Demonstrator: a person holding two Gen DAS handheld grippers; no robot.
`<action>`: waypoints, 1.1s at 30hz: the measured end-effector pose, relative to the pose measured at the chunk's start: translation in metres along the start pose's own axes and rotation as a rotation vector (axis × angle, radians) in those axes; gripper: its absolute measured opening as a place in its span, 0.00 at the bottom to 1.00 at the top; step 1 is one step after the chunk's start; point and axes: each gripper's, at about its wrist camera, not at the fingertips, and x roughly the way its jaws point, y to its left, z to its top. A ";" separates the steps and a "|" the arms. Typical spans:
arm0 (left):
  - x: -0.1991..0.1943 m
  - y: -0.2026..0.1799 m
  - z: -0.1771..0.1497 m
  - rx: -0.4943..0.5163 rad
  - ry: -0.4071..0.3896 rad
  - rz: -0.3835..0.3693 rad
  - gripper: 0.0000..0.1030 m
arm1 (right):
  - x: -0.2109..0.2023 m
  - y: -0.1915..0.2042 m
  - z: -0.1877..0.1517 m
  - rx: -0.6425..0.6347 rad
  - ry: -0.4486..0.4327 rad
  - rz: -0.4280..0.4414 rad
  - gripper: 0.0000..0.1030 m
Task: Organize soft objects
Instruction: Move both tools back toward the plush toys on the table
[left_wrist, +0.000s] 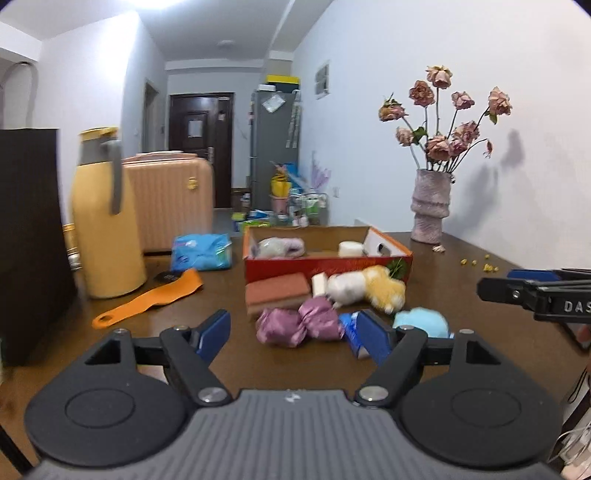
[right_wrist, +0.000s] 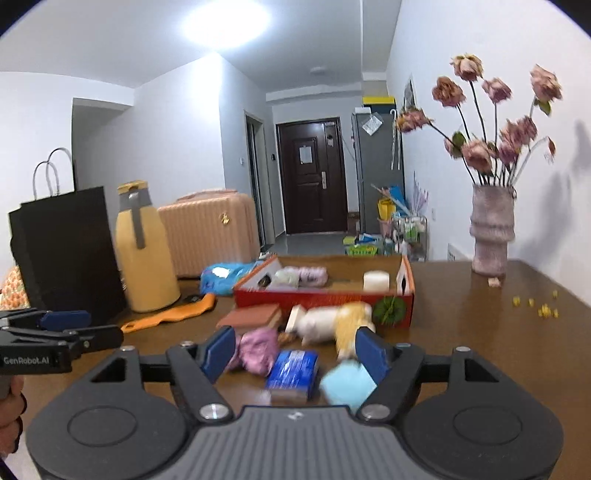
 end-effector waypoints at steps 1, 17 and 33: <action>-0.008 0.000 -0.006 -0.002 -0.007 0.010 0.77 | -0.005 0.003 -0.006 0.001 0.004 -0.004 0.69; -0.052 -0.007 -0.046 -0.036 0.014 -0.015 0.82 | -0.071 0.027 -0.080 0.037 0.005 -0.071 0.76; 0.025 -0.003 -0.058 -0.079 0.119 0.003 0.81 | -0.011 0.000 -0.092 0.119 0.070 -0.112 0.76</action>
